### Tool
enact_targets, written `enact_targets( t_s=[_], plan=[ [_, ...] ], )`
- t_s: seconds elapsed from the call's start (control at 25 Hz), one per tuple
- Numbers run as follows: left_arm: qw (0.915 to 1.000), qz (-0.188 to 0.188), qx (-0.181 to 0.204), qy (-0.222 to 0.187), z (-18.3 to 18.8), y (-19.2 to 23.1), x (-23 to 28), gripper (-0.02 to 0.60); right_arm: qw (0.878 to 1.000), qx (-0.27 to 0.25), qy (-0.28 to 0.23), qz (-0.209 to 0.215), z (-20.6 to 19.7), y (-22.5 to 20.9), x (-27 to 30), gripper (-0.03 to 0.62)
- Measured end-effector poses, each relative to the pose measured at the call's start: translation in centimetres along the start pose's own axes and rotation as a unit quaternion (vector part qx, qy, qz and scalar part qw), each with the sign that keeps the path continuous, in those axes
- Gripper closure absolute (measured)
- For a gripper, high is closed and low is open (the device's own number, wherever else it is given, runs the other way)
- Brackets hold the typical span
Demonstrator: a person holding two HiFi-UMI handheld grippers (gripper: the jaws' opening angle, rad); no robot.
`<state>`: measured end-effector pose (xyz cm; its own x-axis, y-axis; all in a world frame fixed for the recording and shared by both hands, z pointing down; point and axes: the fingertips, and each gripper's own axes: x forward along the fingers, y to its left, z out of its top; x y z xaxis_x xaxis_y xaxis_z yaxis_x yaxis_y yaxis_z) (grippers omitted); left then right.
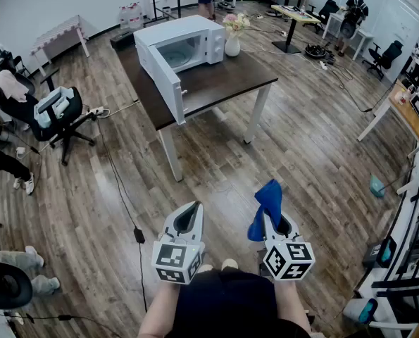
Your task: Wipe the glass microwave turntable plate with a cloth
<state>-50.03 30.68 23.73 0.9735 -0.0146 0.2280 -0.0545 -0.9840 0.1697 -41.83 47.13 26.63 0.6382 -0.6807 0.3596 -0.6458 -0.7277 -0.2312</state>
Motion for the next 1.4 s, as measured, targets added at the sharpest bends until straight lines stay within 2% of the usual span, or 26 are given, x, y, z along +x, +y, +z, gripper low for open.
enact_targets(
  t_s=[0.48, 0.92, 1.16, 1.4],
  plan=[
    [1.0, -0.004, -0.002, 0.003, -0.5, 0.6, -0.8, 0.577, 1.0, 0.013, 0.01, 0.001, -1.0, 1.0, 0.0, 0.526],
    [0.9997, -0.022, 0.003, 0.013, -1.3, 1.7, -0.2, 0.577, 1.0, 0.026, 0.015, -0.008, -2.1, 1.4, 1.4, 0.526],
    [0.9997, -0.016, 0.006, 0.02, -1.3, 3.4, 2.9, 0.577, 0.999, 0.032, 0.023, -0.006, -1.6, 0.5, 4.8, 0.525],
    [0.9997, -0.011, 0.002, 0.024, 0.0, 5.5, 8.7, 0.577, 0.999, 0.035, 0.038, 0.0, 0.0, -1.5, 10.6, 0.525]
  ],
)
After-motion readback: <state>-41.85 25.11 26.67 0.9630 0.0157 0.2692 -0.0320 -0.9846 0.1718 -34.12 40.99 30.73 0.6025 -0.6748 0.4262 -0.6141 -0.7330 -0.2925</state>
